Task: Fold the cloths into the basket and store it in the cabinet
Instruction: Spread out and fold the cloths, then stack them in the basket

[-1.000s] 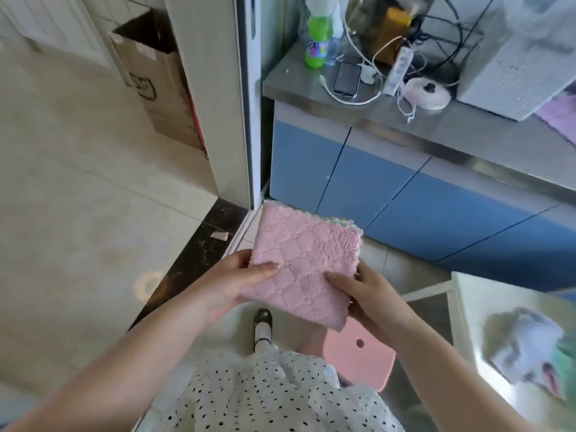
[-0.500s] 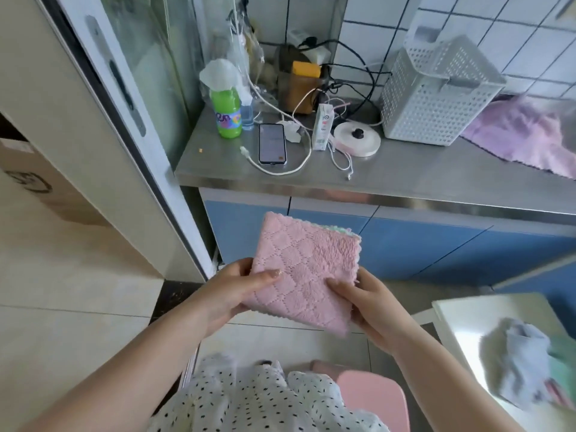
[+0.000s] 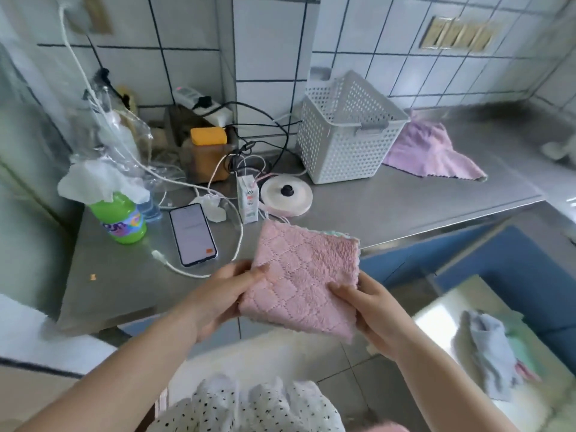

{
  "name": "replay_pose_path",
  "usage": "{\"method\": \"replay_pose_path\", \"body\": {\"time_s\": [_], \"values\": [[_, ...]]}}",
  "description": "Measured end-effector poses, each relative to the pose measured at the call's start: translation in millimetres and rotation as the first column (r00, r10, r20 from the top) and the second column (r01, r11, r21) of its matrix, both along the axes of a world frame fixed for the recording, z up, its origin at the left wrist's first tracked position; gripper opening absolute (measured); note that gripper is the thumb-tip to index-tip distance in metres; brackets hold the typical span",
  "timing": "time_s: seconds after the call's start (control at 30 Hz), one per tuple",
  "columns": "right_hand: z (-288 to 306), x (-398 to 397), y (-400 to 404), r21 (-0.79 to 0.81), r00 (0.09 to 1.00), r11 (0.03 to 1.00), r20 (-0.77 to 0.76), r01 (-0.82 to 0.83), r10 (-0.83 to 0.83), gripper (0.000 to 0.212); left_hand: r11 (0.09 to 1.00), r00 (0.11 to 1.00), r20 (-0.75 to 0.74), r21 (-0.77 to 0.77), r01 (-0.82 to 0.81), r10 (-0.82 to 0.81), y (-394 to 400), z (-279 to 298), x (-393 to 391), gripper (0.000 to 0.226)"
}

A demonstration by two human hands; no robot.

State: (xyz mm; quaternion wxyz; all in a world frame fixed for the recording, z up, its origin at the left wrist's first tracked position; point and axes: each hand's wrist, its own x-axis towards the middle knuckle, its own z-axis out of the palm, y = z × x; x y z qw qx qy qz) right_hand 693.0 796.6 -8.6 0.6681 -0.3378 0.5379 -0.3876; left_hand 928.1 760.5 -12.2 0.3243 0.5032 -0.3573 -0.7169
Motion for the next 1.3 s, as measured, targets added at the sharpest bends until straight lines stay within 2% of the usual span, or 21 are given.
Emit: {"method": "replay_pose_path", "body": {"time_s": [0.13, 0.3, 0.43, 0.53, 0.73, 0.9, 0.97, 1.1, 1.2, 1.3], "values": [[13.0, -19.5, -36.5, -0.013, 0.999, 0.999, 0.010, 0.051, -0.051, 0.048, 0.994, 0.994, 0.047, -0.026, 0.102, -0.101, -52.6, 12.8, -18.4, 0.054], [24.2, -56.9, -88.0, -0.039, 0.996, 0.996, 0.032, 0.082, -0.080, 0.046, 0.990, 0.990, 0.103, -0.093, 0.105, -0.096, -107.3, 25.3, -56.3, 0.054], [32.4, -107.2, -146.6, -0.082, 0.999, 0.995, -0.005, 0.048, -0.049, 0.051, 0.991, 0.993, 0.115, -0.130, 0.036, -0.021, -154.7, 35.0, -105.3, 0.053], [46.2, -153.1, -195.8, -0.103, 1.000, 0.995, -0.009, -0.009, 0.008, 0.045, 0.986, 0.994, 0.092, -0.162, -0.040, 0.055, -188.0, 49.7, -147.6, 0.059], [94.5, -211.9, -280.8, -0.170, 0.985, 0.970, -0.045, -0.172, 0.167, 0.052, 0.957, 0.985, -0.047, -0.231, -0.173, 0.166, -240.7, 88.1, -204.8, 0.051], [128.1, -228.8, -344.8, -0.244, 0.975, 0.946, -0.108, -0.215, 0.193, 0.056, 0.929, 0.972, -0.107, -0.289, -0.230, 0.208, -289.4, 112.1, -226.5, 0.052], [138.2, -229.1, -376.5, -0.271, 0.969, 0.934, -0.148, -0.234, 0.200, 0.050, 0.931, 0.964, -0.158, -0.265, -0.251, 0.215, -319.1, 117.0, -230.1, 0.048], [137.8, -223.6, -441.2, -0.253, 0.965, 0.946, -0.216, -0.201, 0.147, 0.033, 0.941, 0.934, -0.204, -0.116, -0.319, 0.292, -373.5, 119.3, -237.6, 0.028], [123.1, -215.8, -490.9, -0.177, 0.966, 0.974, -0.239, -0.145, 0.100, 0.029, 0.931, 0.919, -0.176, -0.034, -0.363, 0.352, -411.5, 111.2, -246.5, 0.022], [103.2, -204.7, -537.2, -0.132, 0.957, 0.986, -0.284, -0.097, 0.056, 0.027, 0.885, 0.879, -0.102, 0.054, -0.463, 0.466, -448.6, 98.3, -254.6, 0.016]]}}
